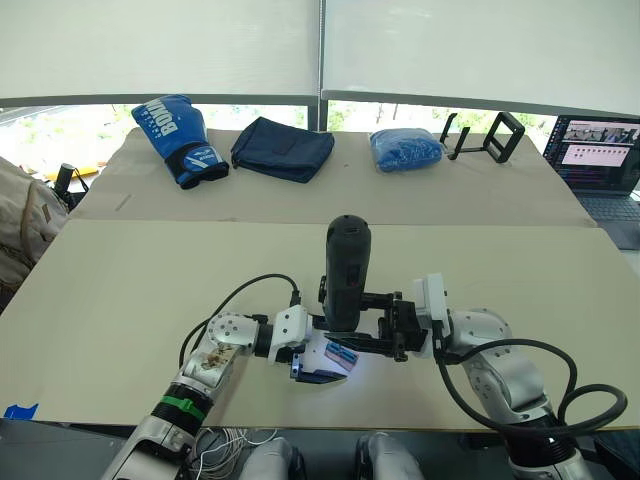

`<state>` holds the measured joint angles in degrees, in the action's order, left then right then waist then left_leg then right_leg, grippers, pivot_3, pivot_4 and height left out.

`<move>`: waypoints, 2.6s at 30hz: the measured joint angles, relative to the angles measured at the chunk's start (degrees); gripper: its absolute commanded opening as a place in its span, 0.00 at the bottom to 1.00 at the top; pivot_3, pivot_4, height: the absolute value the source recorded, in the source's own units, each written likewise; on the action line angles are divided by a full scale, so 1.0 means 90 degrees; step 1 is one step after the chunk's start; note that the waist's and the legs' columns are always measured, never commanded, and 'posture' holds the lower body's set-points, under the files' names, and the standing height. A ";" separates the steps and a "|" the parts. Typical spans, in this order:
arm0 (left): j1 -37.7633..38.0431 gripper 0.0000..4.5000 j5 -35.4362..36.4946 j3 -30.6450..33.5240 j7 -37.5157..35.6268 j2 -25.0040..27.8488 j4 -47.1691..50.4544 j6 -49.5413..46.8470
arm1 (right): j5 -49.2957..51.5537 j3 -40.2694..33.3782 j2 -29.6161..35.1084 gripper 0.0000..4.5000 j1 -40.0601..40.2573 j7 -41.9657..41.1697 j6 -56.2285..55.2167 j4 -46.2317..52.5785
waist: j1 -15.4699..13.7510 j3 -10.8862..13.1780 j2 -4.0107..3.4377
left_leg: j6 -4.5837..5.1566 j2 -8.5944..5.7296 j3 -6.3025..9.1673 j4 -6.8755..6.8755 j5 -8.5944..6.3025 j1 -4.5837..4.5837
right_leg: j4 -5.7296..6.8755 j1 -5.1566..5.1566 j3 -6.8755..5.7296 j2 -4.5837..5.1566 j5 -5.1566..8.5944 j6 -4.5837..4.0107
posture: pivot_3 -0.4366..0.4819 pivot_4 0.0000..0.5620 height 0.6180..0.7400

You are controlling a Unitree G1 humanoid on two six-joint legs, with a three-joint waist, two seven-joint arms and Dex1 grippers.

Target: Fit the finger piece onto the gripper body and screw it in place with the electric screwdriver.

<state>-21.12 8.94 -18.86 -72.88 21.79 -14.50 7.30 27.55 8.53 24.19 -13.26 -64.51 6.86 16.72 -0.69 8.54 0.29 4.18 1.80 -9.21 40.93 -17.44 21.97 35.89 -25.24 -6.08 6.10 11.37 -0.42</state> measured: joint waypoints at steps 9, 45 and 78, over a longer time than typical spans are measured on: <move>0.0006 0.99 0.0000 0.0000 0.0003 -0.0003 -0.0019 0.0035 | 0.0011 0.0000 -0.0017 0.43 0.0000 0.0006 0.0000 0.0000 | 0.0000 0.0000 -0.0001 | 0.0001 0.0000 0.0000 0.0000 0.0000 -0.0001 | 0.0000 0.0000 0.0000 0.0001 0.0000 0.0000 | 0.48 0.27 1.00; 0.0031 0.99 0.0000 0.0001 0.0027 -0.0029 -0.0089 0.0060 | 0.0152 -0.0009 0.0070 0.43 0.0000 -0.0020 0.0154 0.0000 | -0.0004 -0.0003 -0.0006 | 0.0007 0.0000 0.0001 0.0000 -0.0005 -0.0007 | -0.0001 0.0006 0.0000 0.0009 0.0000 0.0000 | 0.48 0.27 1.00; 0.0082 0.99 0.0000 0.0001 0.0101 -0.0041 -0.0019 0.0037 | 0.0523 -0.0216 0.0119 0.43 -0.0207 0.0111 0.0389 0.0015 | -0.0005 -0.0004 -0.0006 | 0.0015 0.0000 0.0001 0.0000 -0.0010 -0.0004 | -0.0005 0.0006 -0.0002 0.0015 0.0000 0.0001 | 0.48 0.27 1.00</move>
<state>-20.38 8.94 -18.86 -71.97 21.43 -14.67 7.63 32.25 6.58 25.27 -15.12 -63.51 10.36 16.85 -0.74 8.51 0.23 4.31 1.79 -9.20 40.93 -17.53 21.94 35.84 -25.18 -6.10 6.24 11.37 -0.41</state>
